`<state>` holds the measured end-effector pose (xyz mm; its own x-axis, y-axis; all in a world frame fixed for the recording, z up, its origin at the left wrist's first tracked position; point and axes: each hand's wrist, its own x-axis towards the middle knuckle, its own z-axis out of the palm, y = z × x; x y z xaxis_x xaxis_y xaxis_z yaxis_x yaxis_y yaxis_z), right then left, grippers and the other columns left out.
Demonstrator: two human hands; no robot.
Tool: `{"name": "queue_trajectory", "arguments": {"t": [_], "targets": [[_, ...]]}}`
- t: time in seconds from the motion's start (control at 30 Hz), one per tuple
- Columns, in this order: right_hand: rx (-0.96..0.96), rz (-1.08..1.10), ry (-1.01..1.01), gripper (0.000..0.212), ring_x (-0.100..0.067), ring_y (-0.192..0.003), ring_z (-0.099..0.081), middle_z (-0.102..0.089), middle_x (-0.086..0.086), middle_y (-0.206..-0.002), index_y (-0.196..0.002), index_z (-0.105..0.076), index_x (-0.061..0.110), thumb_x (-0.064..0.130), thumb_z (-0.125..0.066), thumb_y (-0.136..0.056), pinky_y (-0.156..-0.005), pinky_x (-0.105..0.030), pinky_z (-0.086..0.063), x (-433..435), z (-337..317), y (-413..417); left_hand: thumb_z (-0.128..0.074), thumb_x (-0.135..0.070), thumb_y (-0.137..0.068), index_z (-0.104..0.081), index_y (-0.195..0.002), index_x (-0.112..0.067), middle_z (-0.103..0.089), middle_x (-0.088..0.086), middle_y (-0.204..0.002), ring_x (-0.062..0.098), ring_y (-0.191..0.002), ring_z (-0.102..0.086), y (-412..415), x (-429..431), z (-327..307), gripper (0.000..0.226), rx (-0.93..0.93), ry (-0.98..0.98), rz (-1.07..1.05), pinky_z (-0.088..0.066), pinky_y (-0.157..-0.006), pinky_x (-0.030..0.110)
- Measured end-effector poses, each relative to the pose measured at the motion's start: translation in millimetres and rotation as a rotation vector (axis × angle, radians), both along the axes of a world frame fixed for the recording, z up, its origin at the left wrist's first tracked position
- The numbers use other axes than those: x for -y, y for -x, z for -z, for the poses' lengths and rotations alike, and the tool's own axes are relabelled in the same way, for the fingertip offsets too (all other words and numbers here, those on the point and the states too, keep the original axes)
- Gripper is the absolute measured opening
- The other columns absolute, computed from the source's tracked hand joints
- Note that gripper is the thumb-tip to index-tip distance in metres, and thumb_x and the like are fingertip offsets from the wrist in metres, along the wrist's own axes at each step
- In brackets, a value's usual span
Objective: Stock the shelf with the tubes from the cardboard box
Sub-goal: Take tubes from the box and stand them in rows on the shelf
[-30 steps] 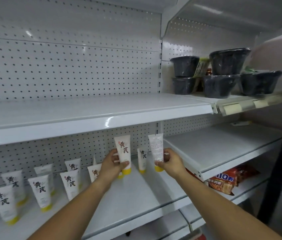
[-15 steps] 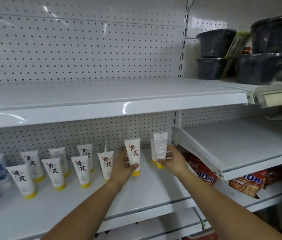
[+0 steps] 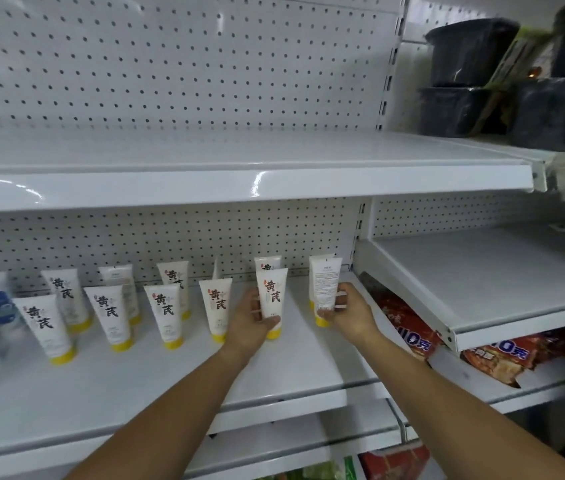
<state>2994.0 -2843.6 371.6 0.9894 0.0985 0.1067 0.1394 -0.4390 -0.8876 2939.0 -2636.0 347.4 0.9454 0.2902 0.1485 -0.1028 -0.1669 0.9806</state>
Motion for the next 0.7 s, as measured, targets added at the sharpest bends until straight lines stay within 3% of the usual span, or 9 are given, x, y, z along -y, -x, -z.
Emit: {"name": "queue_trajectory", "arguments": {"t": [0.13,0.3,0.5,0.7], "targets": [[-0.009,-0.004,0.004,0.044,-0.009,-0.086,-0.061,-0.063,0.003,-0.104,-0.114,-0.054,0.019,0.009,-0.078,-0.079,-0.061,-0.009,-0.043,0,3,0,-0.073,0.009,-0.079,-0.049,-0.12,-0.015,-0.064,0.001,-0.103,0.013,-0.091,-0.065,-3,-3,7,0.053,0.0,-0.003,-0.008,-0.051,-0.071,0.015],[-0.008,-0.013,0.01,0.047,-0.016,-0.095,-0.063,-0.064,0.001,-0.106,-0.117,-0.054,0.019,0.01,-0.079,-0.078,-0.073,-0.02,-0.047,-1,7,-1,-0.072,0.01,-0.079,-0.05,-0.118,-0.014,-0.065,0.002,-0.104,0.012,-0.091,-0.065,-2,-5,12,0.051,-0.027,0.009,-0.014,-0.051,-0.068,0.011],[-0.023,-0.016,-0.004,0.047,-0.017,-0.095,-0.062,-0.063,-0.001,-0.108,-0.117,-0.053,0.018,0.009,-0.079,-0.078,-0.074,-0.021,-0.047,-4,12,-2,-0.07,0.011,-0.081,-0.049,-0.117,-0.014,-0.064,-0.002,-0.102,0.005,-0.089,-0.063,-5,-5,13,0.049,-0.047,-0.01,-0.004,-0.051,-0.066,0.01],[-0.041,-0.008,-0.008,0.047,-0.015,-0.094,-0.062,-0.063,0.0,-0.108,-0.118,-0.053,0.019,0.009,-0.078,-0.079,-0.078,-0.023,-0.049,-4,19,-1,-0.069,0.009,-0.083,-0.049,-0.116,-0.018,-0.067,0.004,-0.111,0.017,-0.101,-0.066,-5,-6,18,0.047,-0.075,-0.026,0.019,-0.053,-0.07,0.014]]}}
